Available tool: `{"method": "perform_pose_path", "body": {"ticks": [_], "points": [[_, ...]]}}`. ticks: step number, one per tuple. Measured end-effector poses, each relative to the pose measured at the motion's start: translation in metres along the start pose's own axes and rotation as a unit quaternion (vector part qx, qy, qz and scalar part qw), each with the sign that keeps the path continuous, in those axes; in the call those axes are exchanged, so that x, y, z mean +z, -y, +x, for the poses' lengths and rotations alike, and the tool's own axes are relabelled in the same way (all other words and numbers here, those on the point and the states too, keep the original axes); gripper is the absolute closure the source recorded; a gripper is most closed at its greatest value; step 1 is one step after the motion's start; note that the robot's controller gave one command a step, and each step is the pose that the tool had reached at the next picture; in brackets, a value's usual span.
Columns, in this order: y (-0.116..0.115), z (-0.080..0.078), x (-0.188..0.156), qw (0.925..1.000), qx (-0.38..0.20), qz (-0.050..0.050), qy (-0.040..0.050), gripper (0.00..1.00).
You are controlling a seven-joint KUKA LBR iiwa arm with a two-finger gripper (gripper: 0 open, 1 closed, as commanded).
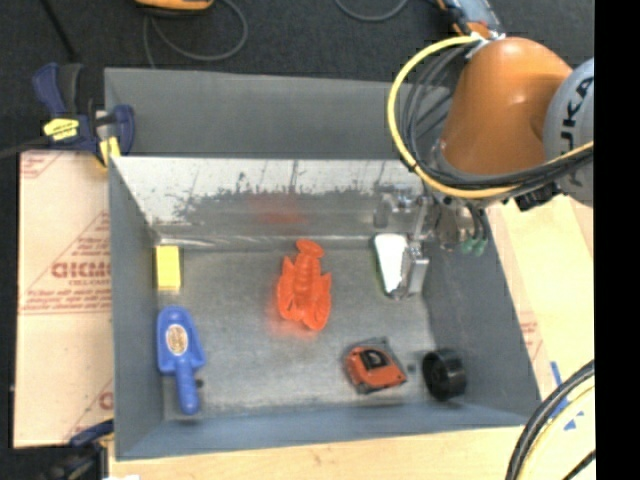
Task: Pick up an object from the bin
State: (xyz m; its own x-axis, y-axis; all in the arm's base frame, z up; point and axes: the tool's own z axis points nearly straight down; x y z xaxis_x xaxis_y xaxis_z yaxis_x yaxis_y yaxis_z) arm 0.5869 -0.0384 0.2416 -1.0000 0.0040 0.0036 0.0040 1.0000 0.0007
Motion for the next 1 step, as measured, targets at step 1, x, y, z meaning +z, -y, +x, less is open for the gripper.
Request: {"method": "perform_pose_path", "body": {"ticks": [1], "points": [[0.0001, -0.0011, -0.0051, 1.0000, 0.000, 0.000, 0.0041, 0.00]]}}
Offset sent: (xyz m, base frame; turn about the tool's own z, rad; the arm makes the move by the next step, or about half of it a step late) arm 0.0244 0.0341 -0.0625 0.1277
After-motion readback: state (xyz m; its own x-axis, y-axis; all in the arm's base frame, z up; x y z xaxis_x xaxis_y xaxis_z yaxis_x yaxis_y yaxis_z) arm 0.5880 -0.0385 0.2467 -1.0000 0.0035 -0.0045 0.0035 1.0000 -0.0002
